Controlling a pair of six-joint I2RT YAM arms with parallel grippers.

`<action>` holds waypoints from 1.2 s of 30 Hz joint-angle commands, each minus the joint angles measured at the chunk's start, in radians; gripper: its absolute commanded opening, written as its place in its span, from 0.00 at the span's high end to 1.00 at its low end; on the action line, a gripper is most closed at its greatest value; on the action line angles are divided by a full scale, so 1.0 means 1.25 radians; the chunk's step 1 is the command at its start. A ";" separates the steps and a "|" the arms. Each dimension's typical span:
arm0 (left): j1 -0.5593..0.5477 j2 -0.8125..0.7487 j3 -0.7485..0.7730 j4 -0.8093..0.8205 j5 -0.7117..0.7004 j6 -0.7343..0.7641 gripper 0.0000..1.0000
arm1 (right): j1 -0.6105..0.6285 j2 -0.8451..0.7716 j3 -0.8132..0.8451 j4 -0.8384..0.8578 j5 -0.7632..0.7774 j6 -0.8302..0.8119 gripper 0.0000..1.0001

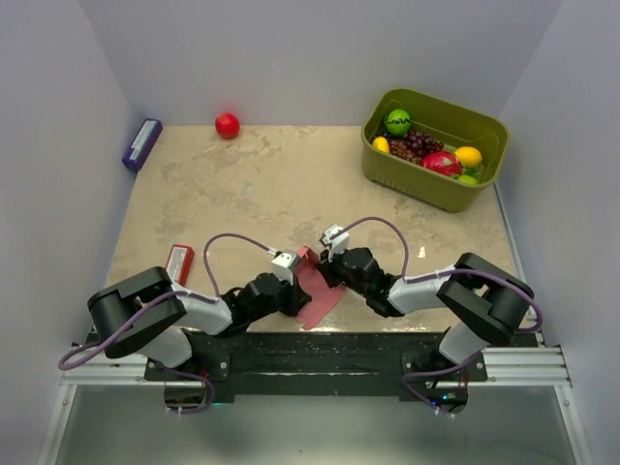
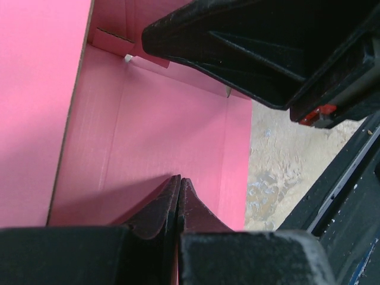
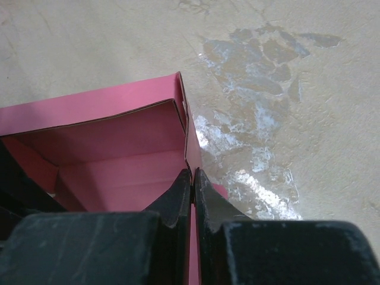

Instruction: Fold the paper box

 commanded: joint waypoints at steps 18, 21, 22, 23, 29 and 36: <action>0.003 -0.178 0.109 -0.361 0.010 0.091 0.54 | 0.103 -0.074 -0.049 -0.102 0.212 0.069 0.99; 0.003 -0.234 0.125 -0.403 0.031 0.098 0.47 | 0.103 -0.067 -0.046 -0.095 0.206 0.067 0.99; 0.003 -0.252 0.131 -0.436 0.035 0.104 0.44 | 0.103 -0.066 -0.048 -0.096 0.203 0.066 0.99; 0.003 -0.268 0.139 -0.454 0.036 0.107 0.43 | 0.103 -0.064 -0.045 -0.094 0.203 0.066 0.99; 0.003 -0.355 0.267 -0.684 0.065 0.177 0.34 | 0.103 -0.067 -0.041 -0.101 0.196 0.064 1.00; 0.020 -0.283 0.518 -0.982 -0.069 0.438 0.37 | 0.103 -0.077 -0.049 -0.088 0.171 0.060 1.00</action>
